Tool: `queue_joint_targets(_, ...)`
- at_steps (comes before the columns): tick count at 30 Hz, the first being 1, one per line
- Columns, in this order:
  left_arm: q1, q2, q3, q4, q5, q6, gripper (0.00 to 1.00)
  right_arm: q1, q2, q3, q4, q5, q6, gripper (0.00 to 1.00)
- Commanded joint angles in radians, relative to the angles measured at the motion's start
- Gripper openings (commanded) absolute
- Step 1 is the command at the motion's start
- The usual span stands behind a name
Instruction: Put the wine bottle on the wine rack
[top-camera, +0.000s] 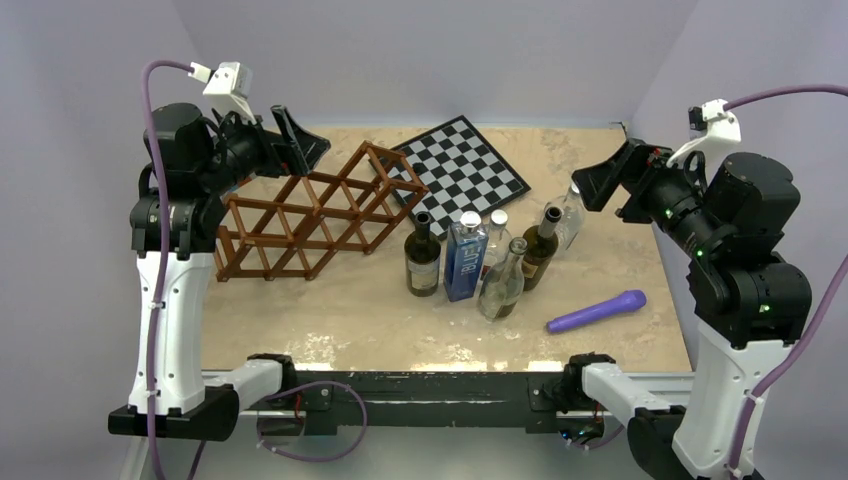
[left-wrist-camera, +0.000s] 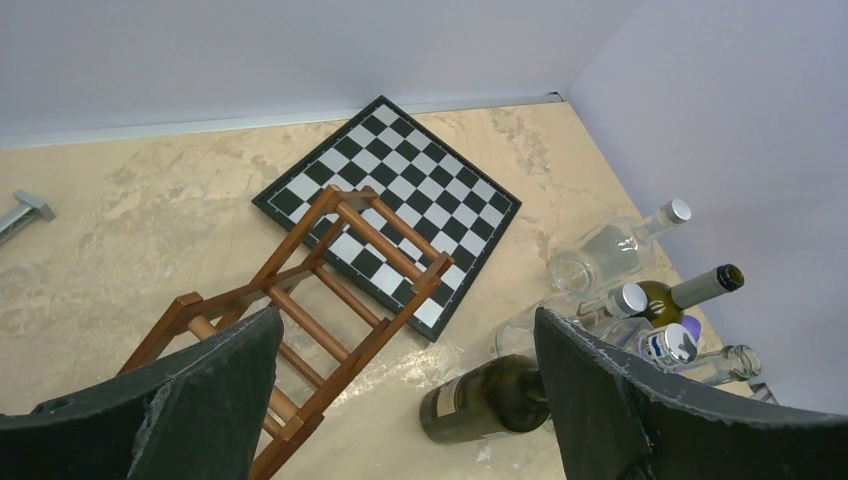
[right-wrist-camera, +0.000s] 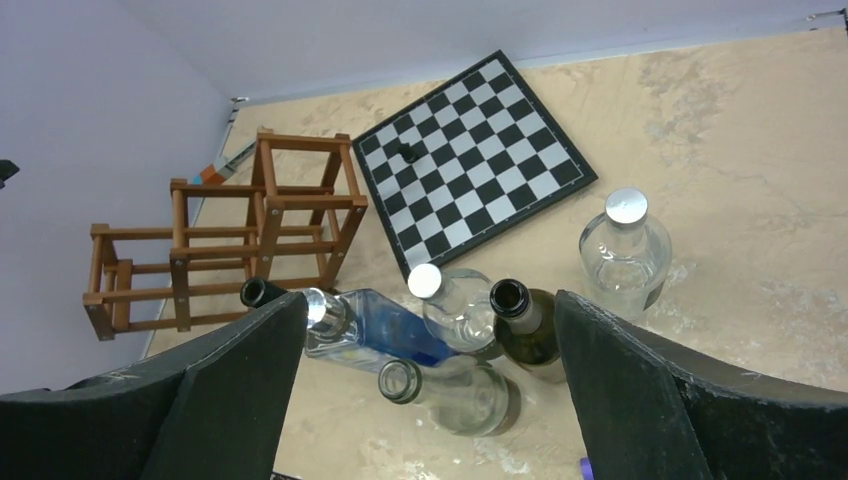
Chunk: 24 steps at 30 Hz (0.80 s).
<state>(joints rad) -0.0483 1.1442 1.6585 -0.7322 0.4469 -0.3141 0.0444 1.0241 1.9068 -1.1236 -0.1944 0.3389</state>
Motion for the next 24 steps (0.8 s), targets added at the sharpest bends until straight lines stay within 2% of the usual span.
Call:
queue_joint_targets(1,-0.003,-0.026,0.019,0.0,0.025,-0.045,0.99,-0.004,-0.008,0.0,-0.009,-0.067,-0.01,0.99)
queue_joint_targets(6,0.09,-0.013,0.132,-0.049,0.134,-0.175,0.99,-0.005,-0.004,0.011,-0.016,-0.147,-0.035,0.99)
queue_joint_targets(10,0.14,-0.034,0.076,0.015,0.289,-0.254,0.99,-0.005,-0.002,0.008,-0.01,-0.254,-0.061,0.99)
queue_joint_targets(13,0.174,-0.043,-0.054,0.166,0.534,-0.326,0.99,-0.003,-0.012,-0.025,0.014,-0.385,-0.09,0.99)
queue_joint_targets(15,0.173,-0.051,-0.161,0.353,0.694,-0.449,0.99,-0.001,-0.021,-0.058,0.036,-0.468,-0.105,0.99)
queue_joint_targets(16,0.174,-0.068,-0.213,0.504,0.719,-0.524,0.99,0.0,-0.025,-0.079,0.052,-0.507,-0.107,0.99)
queue_joint_targets(17,0.174,-0.085,-0.252,0.54,0.71,-0.562,0.99,0.003,-0.029,-0.102,0.072,-0.542,-0.104,0.99)
queue_joint_targets(20,0.167,-0.096,-0.239,0.434,0.668,-0.459,0.99,0.065,-0.045,-0.167,0.149,-0.566,-0.07,0.99)
queue_joint_targets(24,0.097,-0.11,-0.148,0.164,0.491,-0.184,0.99,0.27,-0.01,-0.154,0.136,-0.35,-0.124,0.98)
